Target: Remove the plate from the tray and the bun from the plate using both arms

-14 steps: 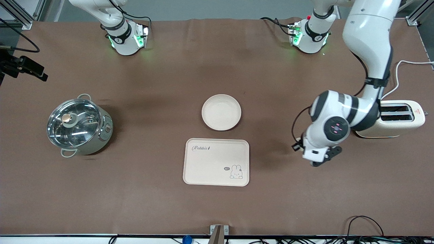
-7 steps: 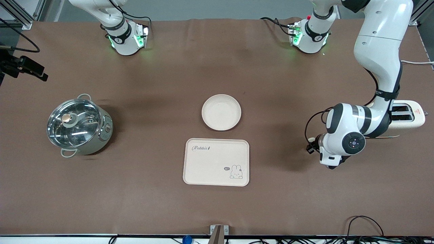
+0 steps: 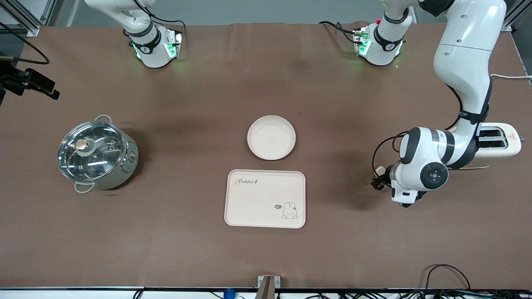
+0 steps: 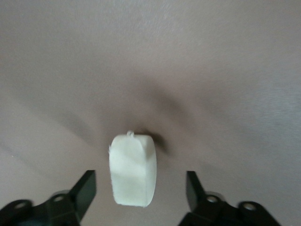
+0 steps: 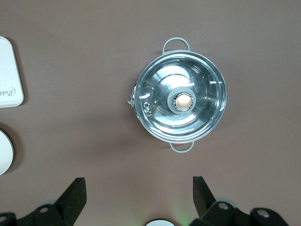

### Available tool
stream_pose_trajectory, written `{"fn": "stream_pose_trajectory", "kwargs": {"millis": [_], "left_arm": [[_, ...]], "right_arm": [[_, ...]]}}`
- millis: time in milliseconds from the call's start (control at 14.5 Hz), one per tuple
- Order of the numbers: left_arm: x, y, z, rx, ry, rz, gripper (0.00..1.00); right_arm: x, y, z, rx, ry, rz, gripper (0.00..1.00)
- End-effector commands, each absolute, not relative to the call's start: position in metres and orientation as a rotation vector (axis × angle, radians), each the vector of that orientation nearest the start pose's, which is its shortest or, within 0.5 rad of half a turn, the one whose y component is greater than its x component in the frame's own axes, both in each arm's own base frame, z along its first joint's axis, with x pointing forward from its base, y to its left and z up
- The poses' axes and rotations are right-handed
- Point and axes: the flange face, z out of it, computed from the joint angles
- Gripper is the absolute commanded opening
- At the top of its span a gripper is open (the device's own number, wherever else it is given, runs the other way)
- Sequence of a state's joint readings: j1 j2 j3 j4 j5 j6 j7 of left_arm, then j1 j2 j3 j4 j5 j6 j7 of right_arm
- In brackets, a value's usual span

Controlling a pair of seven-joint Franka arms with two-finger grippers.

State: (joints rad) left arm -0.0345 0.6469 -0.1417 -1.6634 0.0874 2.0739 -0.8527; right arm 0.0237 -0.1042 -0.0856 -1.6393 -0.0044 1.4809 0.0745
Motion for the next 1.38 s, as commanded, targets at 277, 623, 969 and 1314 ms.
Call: {"fn": "stream_pose_trajectory", "kwargs": {"millis": [277,623,969,1314], "left_arm": [[0.657,-0.09,0.407,-3.056,-0.518,0.049,1.0],[0.643,-0.031,0.542,-3.089,-0.23,-0.11,1.0],[0.572,-0.042,0.639,-3.082,-0.042,-0.094,1.0],[0.517,-0.069,0.662,-3.099,0.056,-0.08,1.0]], "right_arm": [[0.511,-0.034,0.642,-3.108,0.236,0.089,1.0],[0.512,-0.034,0.642,-3.108,0.236,0.085,1.0],[0.511,-0.034,0.642,-3.108,0.236,0.087,1.0],[0.511,-0.034,0.642,-3.108,0.236,0.087,1.0]]}}
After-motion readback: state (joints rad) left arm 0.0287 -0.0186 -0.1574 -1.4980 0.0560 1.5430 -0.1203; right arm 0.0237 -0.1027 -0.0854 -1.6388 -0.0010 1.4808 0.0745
